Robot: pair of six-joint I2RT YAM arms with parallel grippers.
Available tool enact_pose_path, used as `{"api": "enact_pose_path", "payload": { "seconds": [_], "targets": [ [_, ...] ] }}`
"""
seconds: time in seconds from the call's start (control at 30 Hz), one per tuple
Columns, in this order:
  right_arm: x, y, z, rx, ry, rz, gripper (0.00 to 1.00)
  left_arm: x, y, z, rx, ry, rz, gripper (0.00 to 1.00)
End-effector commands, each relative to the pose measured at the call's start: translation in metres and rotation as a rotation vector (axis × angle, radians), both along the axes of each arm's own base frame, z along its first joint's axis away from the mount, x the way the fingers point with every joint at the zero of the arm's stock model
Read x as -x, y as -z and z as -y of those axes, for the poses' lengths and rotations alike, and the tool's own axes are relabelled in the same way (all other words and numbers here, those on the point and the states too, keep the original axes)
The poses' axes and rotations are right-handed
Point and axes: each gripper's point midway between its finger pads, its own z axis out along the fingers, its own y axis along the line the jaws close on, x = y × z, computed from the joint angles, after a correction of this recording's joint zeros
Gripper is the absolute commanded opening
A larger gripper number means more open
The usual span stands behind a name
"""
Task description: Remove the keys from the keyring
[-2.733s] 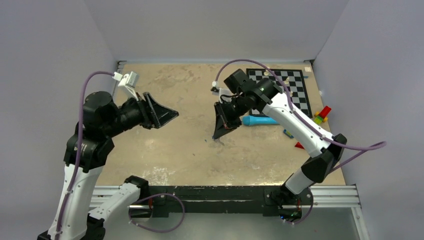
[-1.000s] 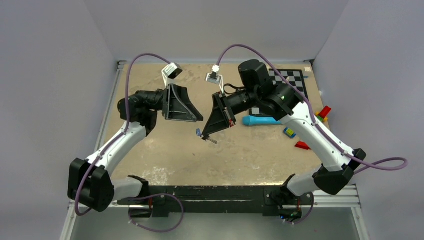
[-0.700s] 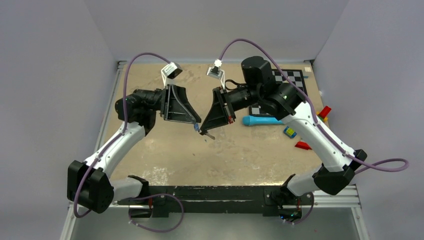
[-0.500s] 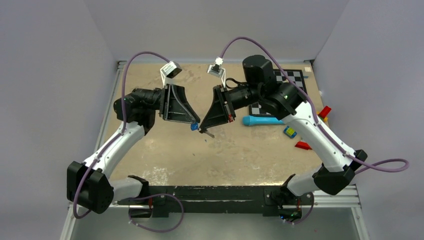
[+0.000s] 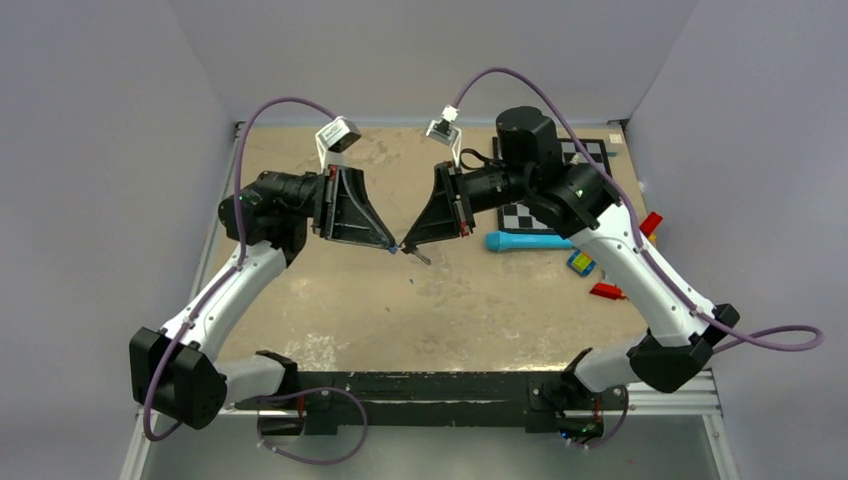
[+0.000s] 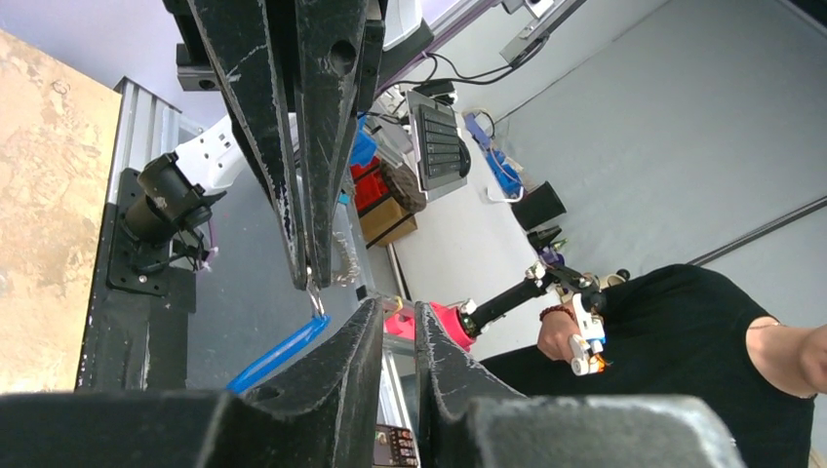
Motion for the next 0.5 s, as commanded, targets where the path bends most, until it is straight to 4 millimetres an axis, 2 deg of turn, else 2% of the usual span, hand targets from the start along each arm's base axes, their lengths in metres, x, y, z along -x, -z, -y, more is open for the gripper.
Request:
{"api": "enact_pose_path", "payload": {
  "seconds": [0.0,0.07,0.17,0.23,0.3,0.37,0.43,0.47],
  "targets": [
    [0.003,-0.019,0.008,-0.053,0.026,0.055,0.00,0.023,-0.019,-0.008,0.071,0.009,0.194,0.19],
    [0.003,-0.013,0.009,-0.029,0.030,0.048,0.00,0.018,-0.028,-0.008,0.097,-0.018,0.192,0.20],
    [0.001,0.000,0.012,0.027,0.047,0.044,0.00,0.006,-0.041,-0.006,0.134,-0.077,0.175,0.38],
    [-0.001,0.008,0.015,0.062,0.057,0.049,0.00,-0.003,-0.042,-0.003,0.130,-0.118,0.164,0.46],
    [-0.002,0.016,0.018,0.103,0.062,0.058,0.00,-0.013,-0.035,0.001,0.097,-0.183,0.153,0.51],
    [-0.003,0.020,0.022,0.137,0.069,0.073,0.00,-0.026,-0.018,0.003,0.005,-0.298,0.135,0.57],
    [-0.004,0.021,0.024,0.147,0.071,0.089,0.00,-0.038,0.002,-0.001,-0.136,-0.443,0.166,0.59],
    [-0.004,0.021,0.025,0.148,0.069,0.097,0.00,-0.040,0.004,-0.004,-0.176,-0.481,0.207,0.58]
  ]
}}
